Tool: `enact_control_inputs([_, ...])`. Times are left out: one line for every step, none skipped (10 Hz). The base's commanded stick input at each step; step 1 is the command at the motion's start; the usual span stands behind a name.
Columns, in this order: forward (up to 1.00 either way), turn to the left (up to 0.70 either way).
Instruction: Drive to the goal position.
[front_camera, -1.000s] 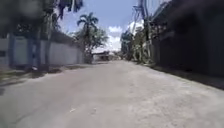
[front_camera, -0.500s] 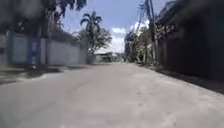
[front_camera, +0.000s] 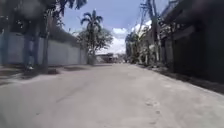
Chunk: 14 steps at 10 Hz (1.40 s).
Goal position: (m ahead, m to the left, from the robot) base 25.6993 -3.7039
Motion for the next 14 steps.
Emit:
enact_control_inputs([0.85, 0.00])
enact_control_inputs([0.85, 0.00])
enact_control_inputs([0.85, -0.17])
enact_control_inputs([0.85, -0.33])
enact_control_inputs([0.85, -0.34])
enact_control_inputs([0.85, -0.34])
enact_control_inputs([0.85, -0.29])
enact_control_inputs([0.85, -0.01])
enact_control_inputs([0.85, 0.00])
enact_control_inputs([0.85, 0.00])
enact_control_inputs([0.85, 0.00])
enact_control_inputs([0.85, 0.00])
enact_control_inputs([0.85, 0.00])
enact_control_inputs([0.85, 0.00])
